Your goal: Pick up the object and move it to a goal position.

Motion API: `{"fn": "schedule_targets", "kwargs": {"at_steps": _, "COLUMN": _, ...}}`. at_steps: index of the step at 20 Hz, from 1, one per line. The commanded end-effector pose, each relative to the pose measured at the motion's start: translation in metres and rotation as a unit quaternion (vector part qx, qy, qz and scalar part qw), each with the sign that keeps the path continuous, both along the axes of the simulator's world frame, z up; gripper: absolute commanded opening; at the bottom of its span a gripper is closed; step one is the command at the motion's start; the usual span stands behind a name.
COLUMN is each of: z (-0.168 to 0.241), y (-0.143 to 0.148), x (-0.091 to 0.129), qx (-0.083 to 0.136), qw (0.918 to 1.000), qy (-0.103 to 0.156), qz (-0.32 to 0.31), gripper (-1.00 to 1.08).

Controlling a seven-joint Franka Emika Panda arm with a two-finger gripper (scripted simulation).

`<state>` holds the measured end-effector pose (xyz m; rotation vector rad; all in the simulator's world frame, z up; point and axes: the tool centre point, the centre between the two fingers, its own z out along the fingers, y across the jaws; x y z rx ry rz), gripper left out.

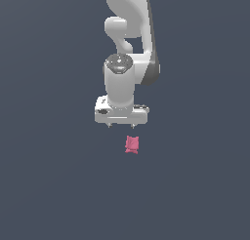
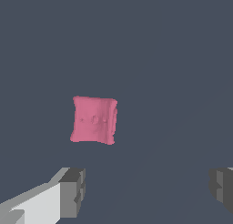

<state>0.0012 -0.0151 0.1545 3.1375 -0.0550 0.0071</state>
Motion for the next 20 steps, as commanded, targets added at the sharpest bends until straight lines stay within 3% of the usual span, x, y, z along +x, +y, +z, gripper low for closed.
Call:
{"fn": "schedule_targets", "kwargs": {"at_steps": 1, "z": 0.000, "y": 0.000, "x": 0.000, "qx": 0.000, "qw": 1.0000, "qy": 0.000, "qz": 0.000, "gripper": 1.00}}
{"fn": "schedule_targets", "kwargs": {"at_steps": 10, "z": -0.001, "y": 0.010, "x": -0.002, "qx": -0.012, "qw": 0.9993, "qy": 0.008, "qz": 0.035, "gripper": 1.00}}
{"fn": "schedule_targets", "kwargs": {"at_steps": 20, "z": -0.011, "y": 0.016, "x": 0.005, "qx": -0.009, "qw": 0.9997, "qy": 0.007, "qz": 0.022, "gripper": 1.00}}
